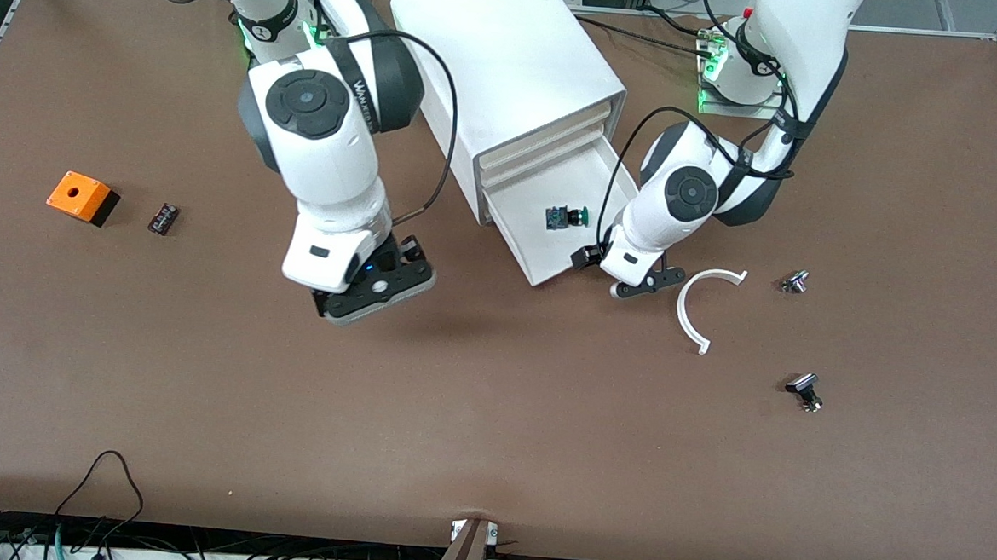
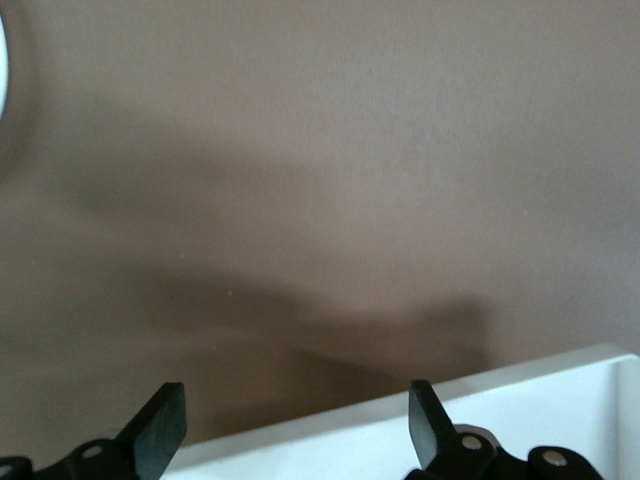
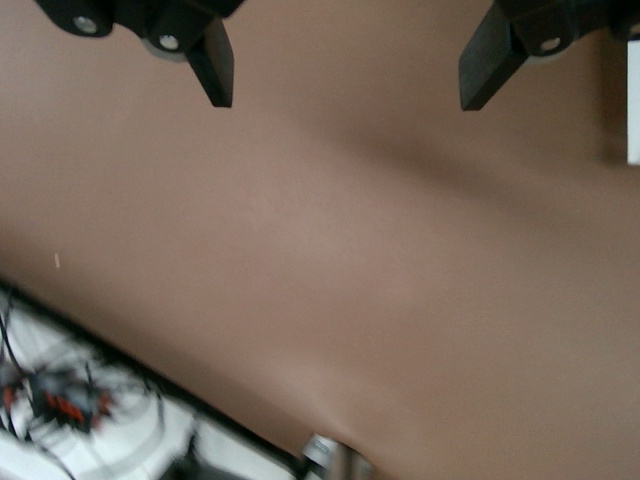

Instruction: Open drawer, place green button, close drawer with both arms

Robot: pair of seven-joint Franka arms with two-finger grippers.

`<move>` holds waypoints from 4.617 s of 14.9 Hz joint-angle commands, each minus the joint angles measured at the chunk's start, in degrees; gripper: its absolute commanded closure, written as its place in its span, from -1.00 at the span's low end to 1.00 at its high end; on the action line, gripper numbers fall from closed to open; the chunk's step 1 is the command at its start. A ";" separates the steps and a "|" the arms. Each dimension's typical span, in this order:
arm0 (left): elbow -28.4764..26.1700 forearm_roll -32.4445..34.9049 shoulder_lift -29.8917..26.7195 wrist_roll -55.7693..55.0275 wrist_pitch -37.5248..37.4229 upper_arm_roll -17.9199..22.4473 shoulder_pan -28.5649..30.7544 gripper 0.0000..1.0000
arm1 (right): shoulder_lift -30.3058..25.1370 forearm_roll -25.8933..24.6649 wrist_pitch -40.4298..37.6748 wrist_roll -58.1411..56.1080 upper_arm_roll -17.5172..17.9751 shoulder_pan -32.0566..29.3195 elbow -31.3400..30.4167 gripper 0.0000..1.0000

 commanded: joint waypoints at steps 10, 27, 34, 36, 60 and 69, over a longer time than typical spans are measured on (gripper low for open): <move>-0.52 7.43 2.80 -8.33 5.81 1.11 -1.98 -0.96 | -15.10 2.48 -10.89 14.41 1.22 -25.23 -11.00 -1.00; -3.33 -3.11 2.27 -10.27 -0.79 -12.50 -3.13 -0.98 | -24.50 3.19 -15.81 -4.40 0.79 -30.44 -21.11 -1.00; -2.81 -2.59 2.63 -9.92 0.61 -12.95 -2.52 -0.98 | -26.89 3.27 -13.70 -8.63 0.53 -30.44 -24.47 -1.00; -2.63 -2.50 0.00 -9.83 3.59 -10.85 0.63 -0.98 | -27.59 3.27 -13.79 -7.83 0.44 -30.44 -24.03 -1.00; 22.85 12.09 -24.71 36.12 -45.68 3.05 22.79 -0.98 | -27.94 4.85 -14.67 -11.08 -1.23 -30.53 -24.03 -1.00; 24.09 12.00 -22.07 38.50 -46.31 3.05 25.61 -0.98 | -27.94 4.85 -14.66 -11.08 -1.67 -30.44 -24.12 -1.00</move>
